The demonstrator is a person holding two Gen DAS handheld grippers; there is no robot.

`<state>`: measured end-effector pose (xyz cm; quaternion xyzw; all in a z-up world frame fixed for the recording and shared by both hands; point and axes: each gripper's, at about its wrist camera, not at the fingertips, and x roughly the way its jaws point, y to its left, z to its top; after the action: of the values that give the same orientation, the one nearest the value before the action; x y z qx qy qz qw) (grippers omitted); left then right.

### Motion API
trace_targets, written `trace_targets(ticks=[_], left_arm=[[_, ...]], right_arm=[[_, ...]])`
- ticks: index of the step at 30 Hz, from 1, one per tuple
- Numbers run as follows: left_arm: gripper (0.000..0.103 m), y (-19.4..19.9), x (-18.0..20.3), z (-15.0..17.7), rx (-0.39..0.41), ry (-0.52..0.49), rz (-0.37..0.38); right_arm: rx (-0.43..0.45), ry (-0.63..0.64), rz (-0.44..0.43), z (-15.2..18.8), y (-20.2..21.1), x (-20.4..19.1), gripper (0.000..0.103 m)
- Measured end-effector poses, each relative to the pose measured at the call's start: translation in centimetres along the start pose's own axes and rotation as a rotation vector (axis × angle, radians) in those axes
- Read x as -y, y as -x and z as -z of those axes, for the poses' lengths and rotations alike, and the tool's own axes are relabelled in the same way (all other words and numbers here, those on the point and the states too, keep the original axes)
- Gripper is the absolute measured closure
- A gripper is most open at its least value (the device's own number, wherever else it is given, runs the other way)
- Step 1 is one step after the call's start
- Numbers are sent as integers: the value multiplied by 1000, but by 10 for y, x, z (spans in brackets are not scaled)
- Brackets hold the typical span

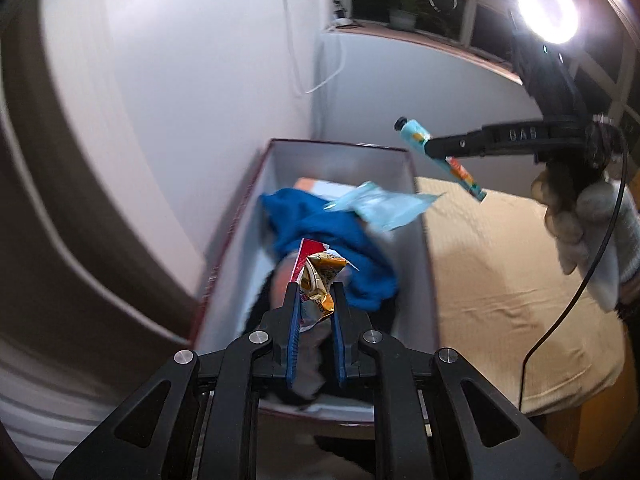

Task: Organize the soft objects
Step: 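Lift and carry the sachet and tube with both grippers over the shoebox, then open both grippers to drop the sachet and tube into the shoebox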

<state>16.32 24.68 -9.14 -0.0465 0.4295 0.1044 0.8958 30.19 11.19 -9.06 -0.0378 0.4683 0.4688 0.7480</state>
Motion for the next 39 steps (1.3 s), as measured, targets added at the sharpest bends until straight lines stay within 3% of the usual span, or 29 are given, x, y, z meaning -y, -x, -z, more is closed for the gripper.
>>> trace_targets(ticks=[13, 14, 18, 27, 35, 36, 38, 39], left_arm=[[89, -19, -25, 13, -29, 30, -24], [87, -18, -25, 13, -24, 33, -29], [72, -14, -27, 14, -20, 45, -30], [72, -6, -25, 18, -8, 66, -11], [71, 11, -12, 25, 14, 67, 4], [70, 14, -10, 26, 19, 67, 5], [56, 21, -7, 27, 33, 68, 0], [53, 26, -6, 28, 45, 71, -1]], right_arm=[[-35, 62, 109, -28, -48, -37, 75], [-33, 68, 116, -29, -49, -38, 70], [-5, 95, 133, -30, -42, -47, 55], [-3, 122, 140, -19, -27, -54, 53], [16, 162, 160, 0, 1, -65, 44], [17, 166, 164, 4, 5, -67, 44], [19, 172, 165, 9, 11, -69, 44], [19, 179, 171, 14, 14, -72, 43]])
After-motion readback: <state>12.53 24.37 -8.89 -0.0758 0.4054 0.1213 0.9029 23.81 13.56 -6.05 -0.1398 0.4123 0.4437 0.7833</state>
